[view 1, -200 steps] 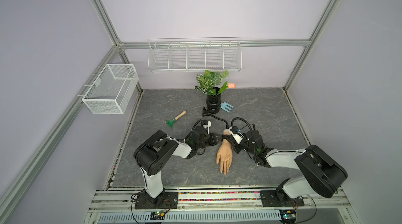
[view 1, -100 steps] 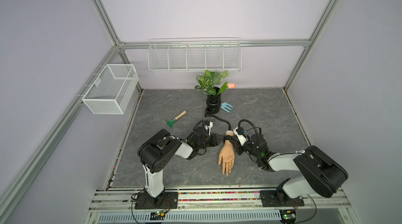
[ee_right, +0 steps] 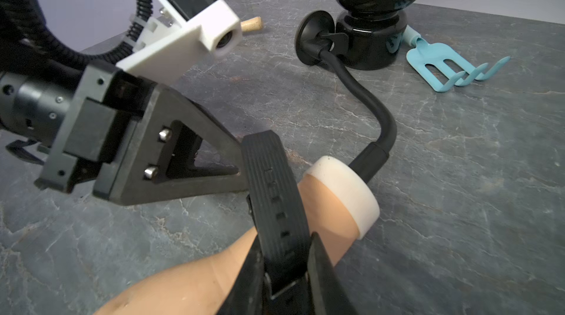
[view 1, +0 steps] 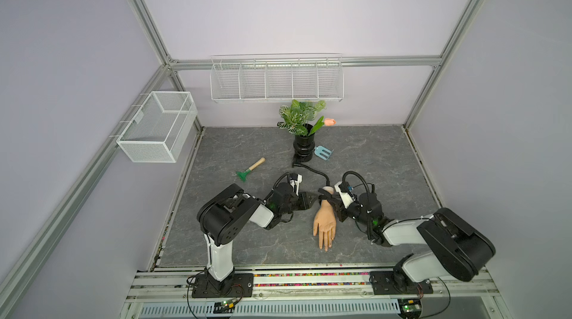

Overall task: Take off the watch
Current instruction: Untie the watch from the hand.

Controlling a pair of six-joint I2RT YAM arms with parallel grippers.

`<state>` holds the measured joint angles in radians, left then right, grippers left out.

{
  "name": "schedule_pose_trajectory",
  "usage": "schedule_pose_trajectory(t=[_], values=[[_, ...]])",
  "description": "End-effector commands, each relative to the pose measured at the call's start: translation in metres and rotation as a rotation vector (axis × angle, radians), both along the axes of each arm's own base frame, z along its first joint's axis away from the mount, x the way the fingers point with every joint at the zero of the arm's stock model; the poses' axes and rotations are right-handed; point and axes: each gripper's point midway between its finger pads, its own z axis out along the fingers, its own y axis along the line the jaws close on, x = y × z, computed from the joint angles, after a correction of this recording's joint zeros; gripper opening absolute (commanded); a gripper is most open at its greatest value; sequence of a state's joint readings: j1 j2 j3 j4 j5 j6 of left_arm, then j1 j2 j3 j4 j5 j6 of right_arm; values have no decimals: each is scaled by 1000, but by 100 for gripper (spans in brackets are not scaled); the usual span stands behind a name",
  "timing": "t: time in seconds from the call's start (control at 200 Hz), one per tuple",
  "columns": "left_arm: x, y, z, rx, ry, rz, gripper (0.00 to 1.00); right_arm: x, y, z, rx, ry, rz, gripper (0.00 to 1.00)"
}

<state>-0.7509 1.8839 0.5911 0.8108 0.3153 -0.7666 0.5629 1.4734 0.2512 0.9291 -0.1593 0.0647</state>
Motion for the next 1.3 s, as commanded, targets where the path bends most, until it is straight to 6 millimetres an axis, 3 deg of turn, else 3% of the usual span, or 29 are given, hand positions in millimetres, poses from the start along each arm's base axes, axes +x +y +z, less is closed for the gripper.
schedule_pose_trajectory(t=[0.0,0.095,0.28,0.375,0.545,0.72,0.854,0.984,1.124,1.294], values=[[-20,31,-45,133,122,34,46,19,6,51,107,-130,-13,49],[-17,24,-26,90,86,16,51,17,7,60,125,-139,-5,65],[-11,25,1,88,5,17,55,12,0,89,132,-118,-31,73],[-8,31,15,132,-68,13,58,15,-13,97,141,-59,-120,85],[0,45,70,286,-346,-15,67,20,-30,57,40,275,-250,88],[-21,20,123,411,-737,-254,72,16,-33,26,52,469,-268,87],[-32,6,150,430,-896,-419,73,21,-52,10,69,521,-353,83],[-36,-10,147,521,-975,-645,73,25,-55,2,129,569,-366,74],[-42,-28,125,623,-1005,-944,71,27,-61,-9,141,610,-393,68],[-18,-37,104,768,-1052,-1072,70,24,-65,-11,190,627,-387,69]])
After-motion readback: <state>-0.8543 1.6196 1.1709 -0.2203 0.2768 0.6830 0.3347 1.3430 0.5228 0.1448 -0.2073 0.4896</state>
